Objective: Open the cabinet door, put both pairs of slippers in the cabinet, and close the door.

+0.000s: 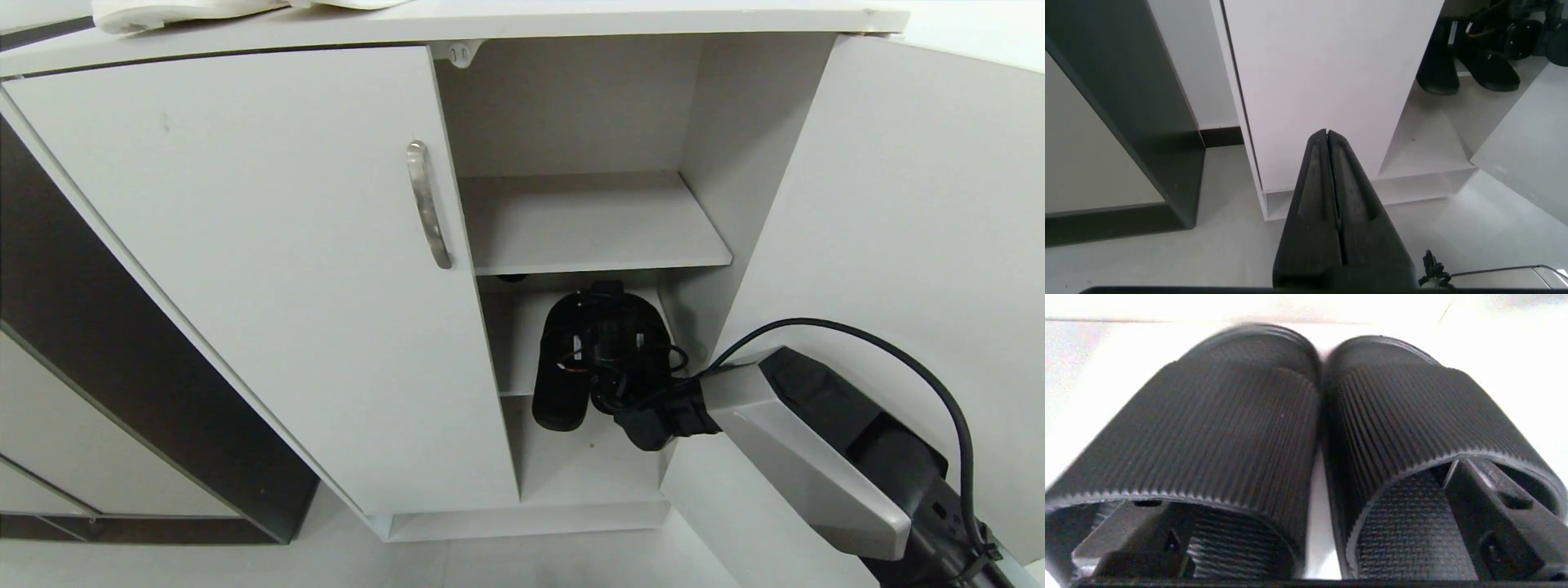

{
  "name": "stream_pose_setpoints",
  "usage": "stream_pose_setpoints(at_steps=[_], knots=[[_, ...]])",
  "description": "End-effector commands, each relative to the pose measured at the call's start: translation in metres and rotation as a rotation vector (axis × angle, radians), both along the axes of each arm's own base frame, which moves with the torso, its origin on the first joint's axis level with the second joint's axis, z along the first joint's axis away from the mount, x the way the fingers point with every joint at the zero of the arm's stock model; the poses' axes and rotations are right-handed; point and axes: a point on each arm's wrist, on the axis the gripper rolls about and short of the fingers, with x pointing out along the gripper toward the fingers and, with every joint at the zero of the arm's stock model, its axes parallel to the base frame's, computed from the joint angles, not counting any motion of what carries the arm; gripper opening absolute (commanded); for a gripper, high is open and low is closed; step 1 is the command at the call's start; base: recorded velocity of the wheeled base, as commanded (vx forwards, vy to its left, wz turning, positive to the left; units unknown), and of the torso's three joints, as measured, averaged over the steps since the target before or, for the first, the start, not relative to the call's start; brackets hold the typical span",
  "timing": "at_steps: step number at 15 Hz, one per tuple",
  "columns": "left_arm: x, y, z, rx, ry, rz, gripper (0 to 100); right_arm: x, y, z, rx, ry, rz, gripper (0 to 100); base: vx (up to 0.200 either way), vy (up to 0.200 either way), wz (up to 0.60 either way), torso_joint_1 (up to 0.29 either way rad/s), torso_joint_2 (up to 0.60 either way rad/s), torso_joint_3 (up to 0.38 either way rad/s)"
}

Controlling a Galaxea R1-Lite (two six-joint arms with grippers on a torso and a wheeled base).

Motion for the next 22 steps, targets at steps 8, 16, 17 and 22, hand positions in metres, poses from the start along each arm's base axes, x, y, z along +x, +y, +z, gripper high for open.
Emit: stream_pose_setpoints(at_steps=[8,16,17,22], knots=[[0.0,0.0,0.0,0.002,0.001,0.001,0,0.011,0.0,0.003,-0.008,-0.019,-0.003,100,0.0,0.0,0.0,0.0,0.0,0.0],[0.0,0.0,0.0,0.002,0.001,0.0,0,0.009,0.001,-0.004,-0.008,-0.012,-0.004,100,0.0,0.0,0.0,0.0,0.0,0.0],[0.0,0.0,0.0,0.002,0.001,0.0,0,0.009,0.0,-0.005,-0.008,-0.014,-0.005,100,0.0,0.0,0.0,0.0,0.0,0.0],[0.0,0.0,0.0,0.002,0.001,0.0,0,0.0,0.001,-0.006,-0.016,-0.007,0.006,100,0.0,0.0,0.0,0.0,0.0,0.0]])
